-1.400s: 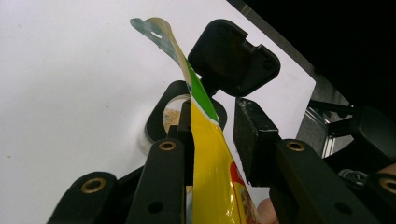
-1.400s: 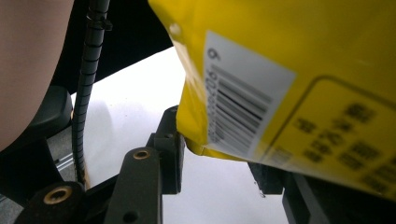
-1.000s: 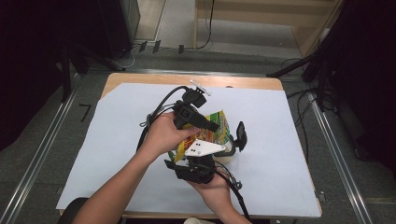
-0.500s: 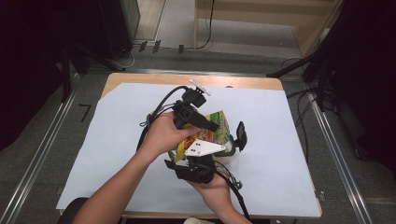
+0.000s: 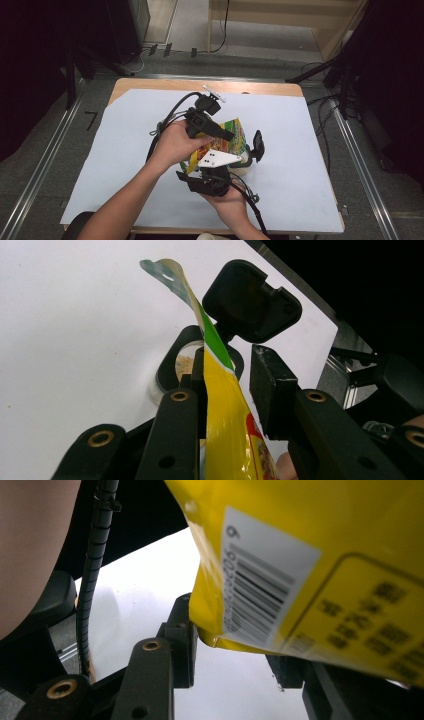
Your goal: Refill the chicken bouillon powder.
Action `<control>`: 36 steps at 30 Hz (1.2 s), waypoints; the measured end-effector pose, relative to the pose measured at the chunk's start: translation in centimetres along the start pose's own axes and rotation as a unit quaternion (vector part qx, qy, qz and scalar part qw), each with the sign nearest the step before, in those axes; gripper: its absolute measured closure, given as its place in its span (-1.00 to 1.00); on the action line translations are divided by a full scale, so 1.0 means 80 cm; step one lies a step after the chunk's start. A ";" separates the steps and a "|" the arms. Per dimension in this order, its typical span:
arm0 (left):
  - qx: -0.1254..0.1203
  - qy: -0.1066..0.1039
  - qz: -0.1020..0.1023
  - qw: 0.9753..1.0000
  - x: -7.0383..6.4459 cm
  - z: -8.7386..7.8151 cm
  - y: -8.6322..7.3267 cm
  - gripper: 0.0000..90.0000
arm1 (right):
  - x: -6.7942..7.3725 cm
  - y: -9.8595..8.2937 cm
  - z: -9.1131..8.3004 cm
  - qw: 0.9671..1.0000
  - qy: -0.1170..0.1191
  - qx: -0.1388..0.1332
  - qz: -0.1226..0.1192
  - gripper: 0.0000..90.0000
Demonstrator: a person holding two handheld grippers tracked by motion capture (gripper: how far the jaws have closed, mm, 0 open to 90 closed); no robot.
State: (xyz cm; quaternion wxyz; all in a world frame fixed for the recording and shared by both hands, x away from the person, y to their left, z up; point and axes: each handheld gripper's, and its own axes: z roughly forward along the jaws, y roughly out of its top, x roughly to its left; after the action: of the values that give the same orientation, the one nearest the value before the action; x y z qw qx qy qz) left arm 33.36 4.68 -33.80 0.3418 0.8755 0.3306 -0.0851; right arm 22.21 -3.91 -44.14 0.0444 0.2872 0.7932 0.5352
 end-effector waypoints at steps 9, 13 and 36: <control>-0.003 0.002 0.000 1.000 -0.001 0.000 0.000 0.63 | -0.001 0.000 0.000 1.000 0.000 0.000 -0.001 0.37; -0.002 0.003 0.001 1.000 -0.002 0.000 0.000 0.63 | -0.001 0.000 0.000 1.000 -0.001 0.001 -0.002 0.37; -0.003 0.003 -0.005 1.000 0.001 -0.002 0.000 0.64 | 0.001 0.002 -0.001 1.000 0.005 -0.002 0.002 0.37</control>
State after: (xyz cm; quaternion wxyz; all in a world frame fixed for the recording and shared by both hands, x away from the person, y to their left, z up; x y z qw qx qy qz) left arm 33.43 4.82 -33.73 0.3432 0.8730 0.3363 -0.0837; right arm 22.19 -3.94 -43.96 0.0394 0.2861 0.7916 0.5384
